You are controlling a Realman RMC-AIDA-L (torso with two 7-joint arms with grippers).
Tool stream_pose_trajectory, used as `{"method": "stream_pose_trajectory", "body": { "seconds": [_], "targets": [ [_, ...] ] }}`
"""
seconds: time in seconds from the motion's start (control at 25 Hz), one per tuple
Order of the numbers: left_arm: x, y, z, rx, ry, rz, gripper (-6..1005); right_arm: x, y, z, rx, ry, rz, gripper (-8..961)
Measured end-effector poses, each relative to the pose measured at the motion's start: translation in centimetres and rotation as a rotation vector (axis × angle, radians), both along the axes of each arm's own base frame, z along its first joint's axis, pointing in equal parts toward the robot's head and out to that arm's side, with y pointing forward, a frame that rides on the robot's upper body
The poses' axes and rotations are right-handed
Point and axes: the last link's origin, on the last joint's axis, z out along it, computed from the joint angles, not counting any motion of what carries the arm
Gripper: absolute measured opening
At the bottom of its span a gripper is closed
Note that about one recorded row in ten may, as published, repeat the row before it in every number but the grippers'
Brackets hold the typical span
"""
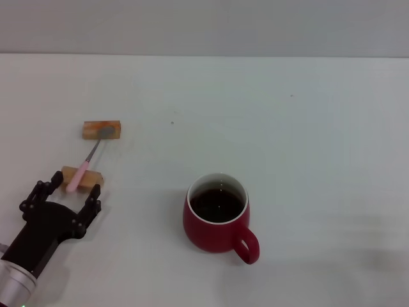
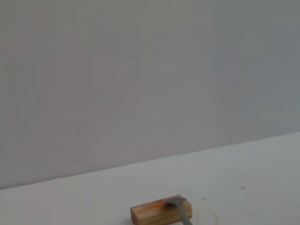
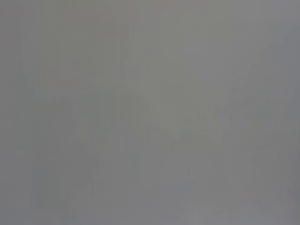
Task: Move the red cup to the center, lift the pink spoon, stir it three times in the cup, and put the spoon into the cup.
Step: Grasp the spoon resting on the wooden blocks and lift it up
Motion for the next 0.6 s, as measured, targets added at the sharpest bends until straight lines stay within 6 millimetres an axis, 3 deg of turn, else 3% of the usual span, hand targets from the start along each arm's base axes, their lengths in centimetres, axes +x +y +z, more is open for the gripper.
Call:
{"method": "stream_pose_trajectory", "body": {
  "seconds": [0.2, 0.32, 0.6],
  "targets": [
    [0.08, 0.05, 0.01, -0.001, -0.004, -0.004, 768, 0.02, -0.03, 0.00, 0.000, 0.000, -0.001, 419],
    [0.14, 0.12, -0.04, -0.002, -0.004, -0.005, 596, 0.02, -0.04, 0.00, 0.000, 0.000, -0.001, 420],
    [0.14, 0.28, -0.01, -0.002, -0.003, -0.005, 593, 0.02, -0.04, 0.01, 0.001, 0.000, -0.001, 420]
  ]
}}
